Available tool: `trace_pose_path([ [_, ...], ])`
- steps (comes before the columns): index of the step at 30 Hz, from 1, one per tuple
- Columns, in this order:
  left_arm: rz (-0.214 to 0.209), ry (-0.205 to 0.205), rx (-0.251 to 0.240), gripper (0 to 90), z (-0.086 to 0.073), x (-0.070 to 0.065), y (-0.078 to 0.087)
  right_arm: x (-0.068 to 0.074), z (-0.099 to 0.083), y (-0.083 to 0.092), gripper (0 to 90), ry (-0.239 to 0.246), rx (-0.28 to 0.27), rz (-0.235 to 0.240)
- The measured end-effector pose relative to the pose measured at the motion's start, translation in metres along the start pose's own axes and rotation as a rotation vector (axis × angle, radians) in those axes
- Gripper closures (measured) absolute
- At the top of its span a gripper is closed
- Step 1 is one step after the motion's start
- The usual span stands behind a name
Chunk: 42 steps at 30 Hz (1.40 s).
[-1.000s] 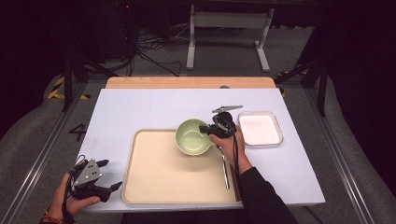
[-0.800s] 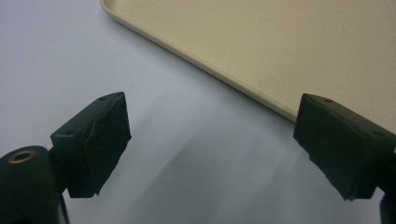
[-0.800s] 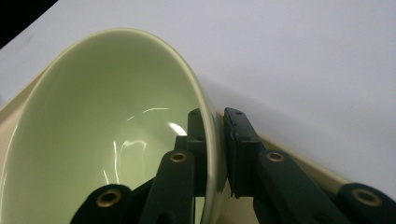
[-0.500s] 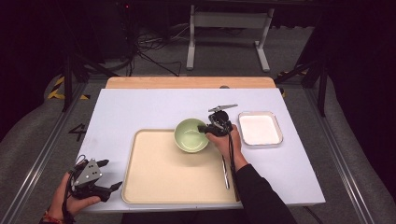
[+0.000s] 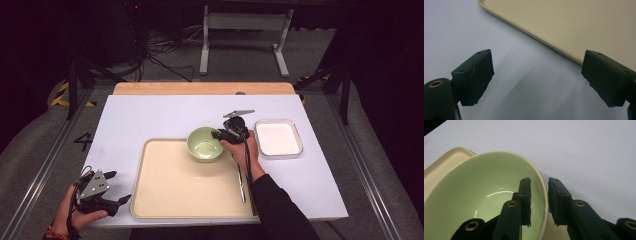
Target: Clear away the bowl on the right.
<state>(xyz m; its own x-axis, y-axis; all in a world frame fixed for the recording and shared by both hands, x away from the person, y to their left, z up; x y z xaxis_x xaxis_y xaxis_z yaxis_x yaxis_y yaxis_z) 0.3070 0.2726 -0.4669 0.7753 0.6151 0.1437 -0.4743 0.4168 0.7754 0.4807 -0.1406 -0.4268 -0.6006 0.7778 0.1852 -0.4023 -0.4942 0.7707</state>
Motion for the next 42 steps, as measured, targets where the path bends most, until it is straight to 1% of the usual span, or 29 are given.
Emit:
trace_pose_path([
  [7,0.001,0.000,0.003,11.7,0.000,0.000,0.000,0.001,0.000,0.011,65.8,0.024,-0.035,0.013],
  [8,0.000,0.001,0.002,11.7,0.000,0.000,0.000,0.001,-0.001,0.012,65.2,0.032,-0.038,0.018],
  [10,0.001,0.001,0.003,11.7,0.000,0.000,0.000,0.004,-0.002,0.016,63.6,0.053,-0.037,0.008],
  [12,0.000,0.003,0.003,11.7,0.000,0.000,-0.001,0.006,-0.002,0.021,63.3,0.086,-0.042,0.006],
  [13,0.001,0.001,0.005,11.7,0.000,0.000,-0.001,0.008,-0.003,0.024,62.7,0.098,-0.044,-0.007],
  [15,0.001,0.000,0.005,11.7,0.000,0.000,-0.001,0.010,-0.003,0.030,62.0,0.120,-0.056,-0.015],
  [17,0.003,0.001,0.005,11.7,0.001,0.000,-0.001,0.011,-0.004,0.037,60.5,0.128,-0.069,-0.016],
  [20,0.002,0.000,0.007,11.8,0.001,-0.001,-0.001,0.010,-0.006,0.046,57.6,0.151,-0.074,-0.038],
  [24,0.003,0.001,0.006,11.7,0.000,-0.001,-0.001,0.008,-0.010,0.057,56.0,0.165,-0.089,-0.030],
  [26,0.003,0.002,0.007,11.7,0.000,-0.001,-0.001,0.007,-0.014,0.064,55.9,0.188,-0.098,-0.027],
  [30,0.000,0.001,0.011,11.7,0.001,-0.001,-0.002,0.005,-0.019,0.075,52.8,0.200,-0.121,-0.027],
  [31,0.005,0.000,0.013,11.8,0.001,-0.002,-0.002,0.004,-0.019,0.077,52.2,0.200,-0.122,-0.027],
  [33,0.001,-0.001,0.010,11.8,0.002,-0.002,-0.002,0.003,-0.021,0.081,51.3,0.204,-0.126,-0.025],
  [35,0.000,0.004,0.013,11.7,0.001,-0.002,-0.002,0.003,-0.023,0.085,50.2,0.217,-0.129,-0.035],
  [37,0.002,0.000,0.016,11.8,0.001,-0.001,-0.002,0.002,-0.025,0.089,48.8,0.225,-0.134,-0.043],
  [42,0.005,0.001,0.012,11.8,0.001,-0.001,-0.001,-0.002,-0.030,0.096,45.6,0.220,-0.142,-0.053],
])
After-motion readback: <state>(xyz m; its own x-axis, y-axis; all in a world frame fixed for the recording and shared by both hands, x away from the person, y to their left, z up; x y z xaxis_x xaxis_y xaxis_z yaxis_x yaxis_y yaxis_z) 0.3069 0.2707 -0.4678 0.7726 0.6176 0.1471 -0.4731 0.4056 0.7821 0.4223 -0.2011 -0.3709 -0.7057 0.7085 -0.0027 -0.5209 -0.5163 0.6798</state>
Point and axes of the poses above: each handheld gripper's, and its own axes: y roughly backward along the jaws, z roughly out of its top, x roughly to its left, the point moved 1 cm from there along -y, roughly forward along the jaws, and after that the axes turned 10 degrees about x, right-handed, at the moved point
